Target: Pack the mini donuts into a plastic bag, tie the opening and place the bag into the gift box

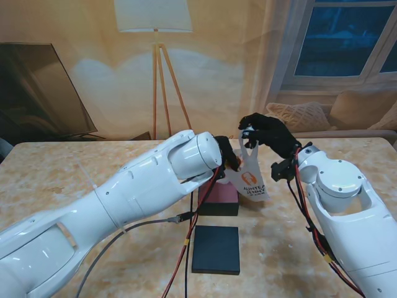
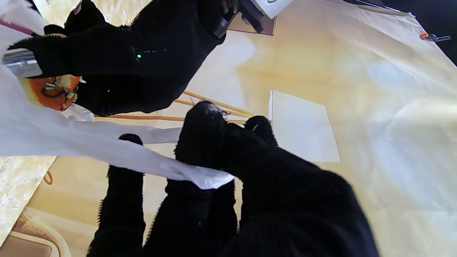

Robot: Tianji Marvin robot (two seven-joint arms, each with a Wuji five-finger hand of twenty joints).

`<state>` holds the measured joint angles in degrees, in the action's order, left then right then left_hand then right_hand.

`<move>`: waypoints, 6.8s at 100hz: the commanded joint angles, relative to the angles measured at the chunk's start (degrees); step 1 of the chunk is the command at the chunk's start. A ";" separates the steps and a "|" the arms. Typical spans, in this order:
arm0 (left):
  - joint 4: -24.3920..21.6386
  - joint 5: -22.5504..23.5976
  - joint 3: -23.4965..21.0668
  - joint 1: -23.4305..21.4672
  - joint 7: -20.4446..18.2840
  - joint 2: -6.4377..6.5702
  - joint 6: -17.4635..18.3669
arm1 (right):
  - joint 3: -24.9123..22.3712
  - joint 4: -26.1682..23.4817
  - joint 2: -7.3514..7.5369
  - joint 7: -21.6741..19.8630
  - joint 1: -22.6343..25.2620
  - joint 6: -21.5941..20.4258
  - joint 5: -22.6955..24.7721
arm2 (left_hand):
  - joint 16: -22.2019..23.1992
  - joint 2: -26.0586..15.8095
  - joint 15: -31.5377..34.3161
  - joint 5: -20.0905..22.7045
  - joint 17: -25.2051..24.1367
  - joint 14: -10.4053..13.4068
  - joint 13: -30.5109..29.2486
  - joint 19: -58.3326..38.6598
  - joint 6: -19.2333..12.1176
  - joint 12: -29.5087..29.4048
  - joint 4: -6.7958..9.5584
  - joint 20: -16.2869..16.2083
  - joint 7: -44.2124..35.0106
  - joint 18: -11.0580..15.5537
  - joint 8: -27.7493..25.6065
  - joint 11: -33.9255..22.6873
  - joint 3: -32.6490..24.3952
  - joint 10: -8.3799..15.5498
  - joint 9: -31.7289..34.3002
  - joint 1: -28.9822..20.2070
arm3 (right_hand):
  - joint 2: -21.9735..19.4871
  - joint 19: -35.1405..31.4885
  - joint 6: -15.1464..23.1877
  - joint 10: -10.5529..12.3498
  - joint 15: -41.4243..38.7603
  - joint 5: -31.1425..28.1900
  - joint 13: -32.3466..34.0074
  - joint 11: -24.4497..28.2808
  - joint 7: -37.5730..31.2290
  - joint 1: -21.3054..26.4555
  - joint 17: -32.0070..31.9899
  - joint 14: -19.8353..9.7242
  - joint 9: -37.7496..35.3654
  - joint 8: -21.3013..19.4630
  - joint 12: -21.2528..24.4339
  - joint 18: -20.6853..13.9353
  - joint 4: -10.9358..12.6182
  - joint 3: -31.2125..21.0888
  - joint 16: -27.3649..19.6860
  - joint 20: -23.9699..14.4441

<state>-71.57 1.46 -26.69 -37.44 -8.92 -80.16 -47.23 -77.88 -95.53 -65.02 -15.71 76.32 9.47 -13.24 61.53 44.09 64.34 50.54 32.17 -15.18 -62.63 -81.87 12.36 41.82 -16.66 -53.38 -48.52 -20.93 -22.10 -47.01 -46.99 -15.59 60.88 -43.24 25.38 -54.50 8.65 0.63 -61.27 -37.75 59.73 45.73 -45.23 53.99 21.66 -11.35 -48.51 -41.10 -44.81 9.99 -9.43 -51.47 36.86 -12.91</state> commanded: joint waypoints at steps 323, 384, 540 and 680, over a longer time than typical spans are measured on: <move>-0.33 -20.40 2.85 6.09 1.00 2.16 -10.87 | -1.28 -2.35 0.35 -3.74 2.44 0.16 -2.32 | 3.74 -25.65 -7.15 -9.15 -24.31 -4.06 25.06 11.68 10.80 -4.28 8.86 -1.57 40.00 0.98 0.17 17.09 5.27 -10.35 -29.16 11.67 | -1.55 -1.19 1.97 5.06 -0.66 -1.22 0.89 2.96 -0.25 3.32 1.62 -2.03 -2.62 -0.42 -0.80 -0.62 1.00 -3.46 0.53 -0.06; -13.41 10.06 -8.60 -8.89 -4.50 10.09 1.47 | -1.68 -2.02 -0.01 -1.60 2.21 -0.10 -1.26 | 4.02 -24.82 -3.67 -4.39 -20.14 -1.84 20.13 7.92 5.62 -3.17 9.19 -2.87 35.31 2.08 -5.24 14.26 7.14 -7.77 -25.72 6.77 | -1.78 -1.61 2.08 5.22 -0.98 -1.01 0.75 3.20 -0.46 3.34 1.41 -2.25 -2.43 -0.53 -0.91 -0.10 1.08 -3.27 0.61 -0.28; 7.67 -1.81 -3.14 -1.07 -7.65 3.60 11.99 | -1.85 -1.69 0.16 -2.44 2.23 -0.15 -1.30 | -19.77 -10.41 -46.07 -8.70 -34.17 -4.81 50.82 40.71 1.71 -17.65 7.45 9.72 33.48 5.49 -2.08 36.20 -6.28 -6.44 -43.16 9.93 | -1.66 -1.67 2.16 5.18 -0.97 -1.12 0.79 3.05 -0.44 3.30 1.43 -2.14 -2.55 -0.50 -1.01 0.06 1.10 -3.47 0.60 -0.35; -3.98 -11.53 -11.59 -6.58 -5.27 5.08 5.48 | -5.38 -1.09 0.99 -3.72 3.02 -3.44 1.94 | -4.77 -11.52 -16.04 -12.07 -8.25 -7.29 16.54 6.13 -4.00 -1.63 5.36 0.65 -11.60 1.72 -19.83 11.86 8.75 -2.84 -6.53 -12.89 | -1.47 -2.53 1.74 4.84 -1.23 -1.42 0.84 3.10 -0.26 3.44 2.20 -1.95 -2.67 -0.41 -1.10 0.11 1.12 -3.56 0.72 -0.72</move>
<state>-74.61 -9.88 -37.93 -44.09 -13.30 -74.49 -41.51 -82.95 -96.77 -64.20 -18.79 78.85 6.55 -11.84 55.55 32.10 46.19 39.64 22.46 -21.05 -43.43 -73.00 9.63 39.20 -12.72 -51.19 -59.50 -20.25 -42.53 -34.19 -38.22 -18.87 51.86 -54.91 25.38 -55.20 8.67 0.63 -61.27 -38.86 59.73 45.73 -45.23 53.99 23.21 -11.35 -48.51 -41.11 -44.83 10.64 -9.43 -51.47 36.86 -12.91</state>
